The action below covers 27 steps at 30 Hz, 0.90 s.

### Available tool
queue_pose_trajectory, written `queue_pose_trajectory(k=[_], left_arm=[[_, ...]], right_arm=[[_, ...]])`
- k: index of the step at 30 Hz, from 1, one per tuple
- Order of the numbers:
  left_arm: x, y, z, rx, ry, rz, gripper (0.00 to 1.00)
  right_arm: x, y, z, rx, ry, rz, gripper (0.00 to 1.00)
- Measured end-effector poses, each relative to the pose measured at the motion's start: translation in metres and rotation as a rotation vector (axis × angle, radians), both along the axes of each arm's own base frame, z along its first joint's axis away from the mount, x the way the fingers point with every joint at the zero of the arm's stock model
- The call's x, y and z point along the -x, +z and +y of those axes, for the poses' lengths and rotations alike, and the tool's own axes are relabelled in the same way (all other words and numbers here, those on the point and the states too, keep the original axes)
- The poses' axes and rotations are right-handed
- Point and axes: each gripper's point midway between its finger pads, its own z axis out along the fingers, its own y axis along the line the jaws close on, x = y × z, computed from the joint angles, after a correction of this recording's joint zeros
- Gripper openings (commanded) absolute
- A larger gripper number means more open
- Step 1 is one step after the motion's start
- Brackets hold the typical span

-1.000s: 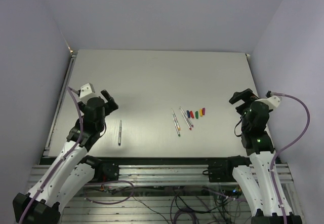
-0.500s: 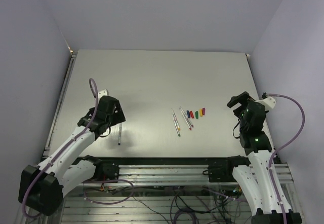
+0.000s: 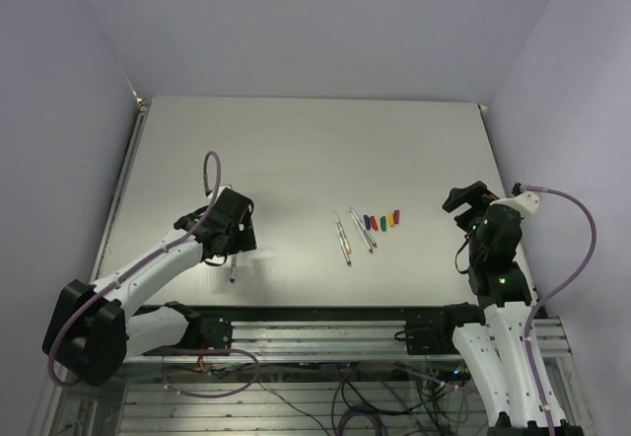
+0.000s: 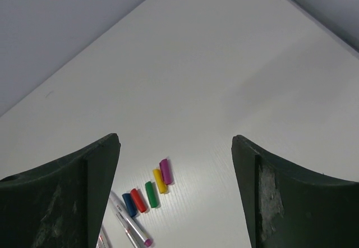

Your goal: Insert the pens into the pen caps

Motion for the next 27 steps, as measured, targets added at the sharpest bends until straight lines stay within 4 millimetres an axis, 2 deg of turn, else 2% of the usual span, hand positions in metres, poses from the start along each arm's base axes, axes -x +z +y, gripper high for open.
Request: queue_pose_trajectory(k=[9,16,17,19,27], left_arm=[[0.009,-0.023,-0.014,-0.024,-0.033,0.086,0.93],[0.01,-0.033,-0.014,-0.037,-0.017,0.119,0.93],[0.011,-0.034,-0.013,-0.043,-0.015,0.127,0.97],[0.012,-0.037,-0.012,-0.051,-0.012,0.137,0.9],[0.015,-0.045,-0.01,-0.074,-0.001,0.169,0.89]], right_arm=[[-0.003,-0.006,0.006,0.011,0.043,0.035,0.8],[-0.002,-0.006,0.007,0.009,0.051,0.038,0.81],[-0.002,-0.005,0.007,0.009,0.051,0.038,0.81],[-0.002,-0.005,0.008,0.009,0.052,0.038,0.81],[-0.005,-0.014,0.01,0.018,0.073,0.073,0.81]])
